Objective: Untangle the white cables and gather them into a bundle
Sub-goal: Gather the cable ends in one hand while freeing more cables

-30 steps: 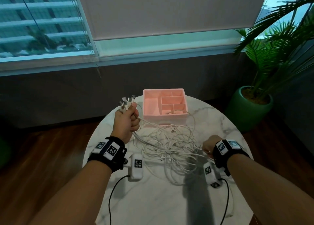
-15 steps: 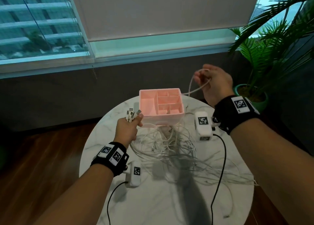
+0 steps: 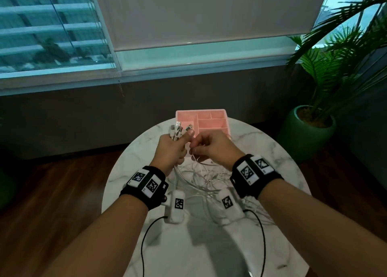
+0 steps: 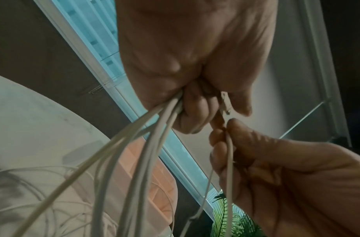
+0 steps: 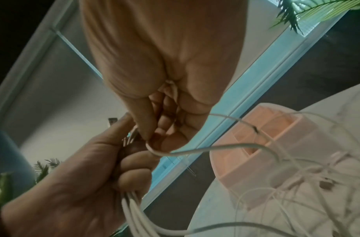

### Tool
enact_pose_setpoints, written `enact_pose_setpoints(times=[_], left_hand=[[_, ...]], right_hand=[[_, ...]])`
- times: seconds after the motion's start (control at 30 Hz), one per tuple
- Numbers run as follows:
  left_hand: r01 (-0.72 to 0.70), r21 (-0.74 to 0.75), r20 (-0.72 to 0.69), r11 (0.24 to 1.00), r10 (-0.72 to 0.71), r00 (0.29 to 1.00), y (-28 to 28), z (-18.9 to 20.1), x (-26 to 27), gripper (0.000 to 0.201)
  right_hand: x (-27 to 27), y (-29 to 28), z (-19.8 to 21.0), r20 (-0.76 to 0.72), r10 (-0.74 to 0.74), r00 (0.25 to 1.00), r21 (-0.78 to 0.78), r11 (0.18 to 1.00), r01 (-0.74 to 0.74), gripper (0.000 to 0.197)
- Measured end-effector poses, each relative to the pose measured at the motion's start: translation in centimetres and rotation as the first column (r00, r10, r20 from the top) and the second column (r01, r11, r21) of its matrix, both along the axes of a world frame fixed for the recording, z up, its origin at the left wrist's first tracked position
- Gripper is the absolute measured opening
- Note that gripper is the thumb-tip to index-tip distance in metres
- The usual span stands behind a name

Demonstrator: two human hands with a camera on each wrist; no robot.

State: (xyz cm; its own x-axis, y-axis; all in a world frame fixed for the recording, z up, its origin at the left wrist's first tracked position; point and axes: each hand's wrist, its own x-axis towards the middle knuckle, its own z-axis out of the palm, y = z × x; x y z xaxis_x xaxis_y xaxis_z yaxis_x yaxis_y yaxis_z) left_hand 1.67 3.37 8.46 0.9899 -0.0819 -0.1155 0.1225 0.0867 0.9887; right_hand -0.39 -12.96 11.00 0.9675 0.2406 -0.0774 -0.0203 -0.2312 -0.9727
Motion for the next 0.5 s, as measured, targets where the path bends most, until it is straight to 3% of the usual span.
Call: enact_pose_setpoints(times=[0.23,0.33,0.4,0.5], left_hand=[[0.151,0.036,-0.080,0.988,-0.147,0.986,0.6,-0.7,-0.3,0.015],[0.140,0.075,-0.050,0.987,-0.136,0.989,0.7,-0.7,-0.5,0.019],[0.110,0.090,-0.015,0.990,-0.109,0.994,0.7,-0.6,-0.6,0.010],[0.078,0.053,0.029,0.996,-0.079,0.996,0.9,-0.3,-0.6,0.002]], right_hand=[[0.1,0.1,-1.7,-0.037,-0.039,0.999,0.144,0.989,0.044,0.032],[0.5,-0.5,-2.2,-0.107,0.001,0.994,0.237,0.971,0.025,0.045],[0.7,-0.8,-2.5,-0.122,0.014,0.992,0.137,0.991,0.003,0.040],[0.8,-1.7,-3.5,-0.161,-0.050,0.986,-0.175,0.984,0.022,0.014]])
